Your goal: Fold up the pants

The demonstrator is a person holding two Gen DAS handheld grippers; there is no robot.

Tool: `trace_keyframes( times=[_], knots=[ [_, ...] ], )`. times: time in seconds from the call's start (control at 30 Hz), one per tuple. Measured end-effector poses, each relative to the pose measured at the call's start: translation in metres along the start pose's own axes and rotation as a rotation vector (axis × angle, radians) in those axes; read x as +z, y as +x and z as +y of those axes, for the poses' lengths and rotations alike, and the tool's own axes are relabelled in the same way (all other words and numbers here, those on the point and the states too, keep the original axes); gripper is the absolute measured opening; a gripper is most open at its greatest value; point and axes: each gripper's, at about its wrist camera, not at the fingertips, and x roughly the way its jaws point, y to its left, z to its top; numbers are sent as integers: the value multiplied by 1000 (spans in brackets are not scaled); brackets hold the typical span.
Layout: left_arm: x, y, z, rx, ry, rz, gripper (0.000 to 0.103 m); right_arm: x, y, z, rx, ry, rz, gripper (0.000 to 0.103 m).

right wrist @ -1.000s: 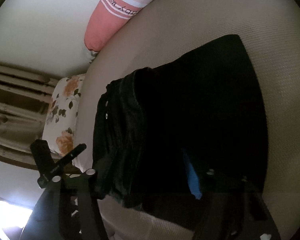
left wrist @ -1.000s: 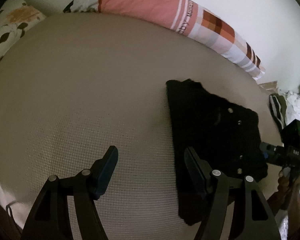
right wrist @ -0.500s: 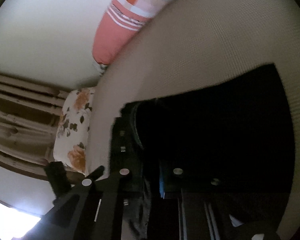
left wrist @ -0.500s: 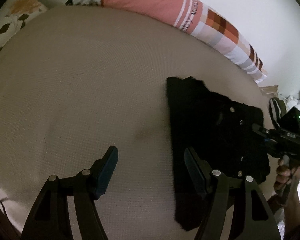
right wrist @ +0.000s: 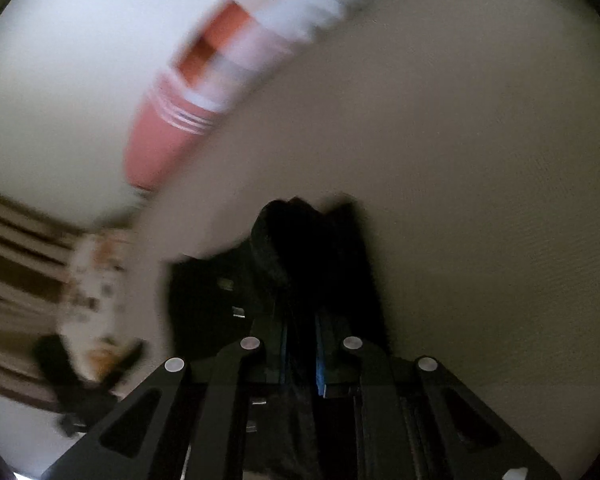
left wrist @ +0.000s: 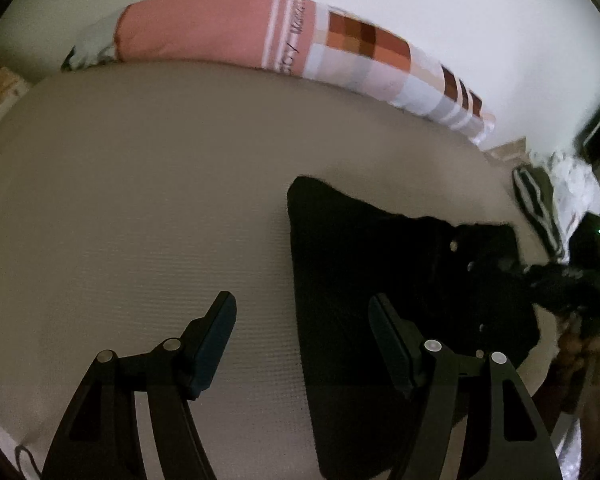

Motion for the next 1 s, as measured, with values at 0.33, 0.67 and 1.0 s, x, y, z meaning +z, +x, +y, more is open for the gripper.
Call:
trace_keyframes(
  times=[0.33, 0.67, 1.0],
  knots=[
    [-18, 45, -17, 57, 69, 111, 69, -6, -13, 6, -56, -33, -8, 23],
    [-43, 32, -30, 22, 95, 147, 69, -60, -57, 13, -89, -83, -12, 20],
    [-56, 24, -35, 33, 79, 134, 69, -73, -62, 25, -163, -132, -43, 13]
  ],
)
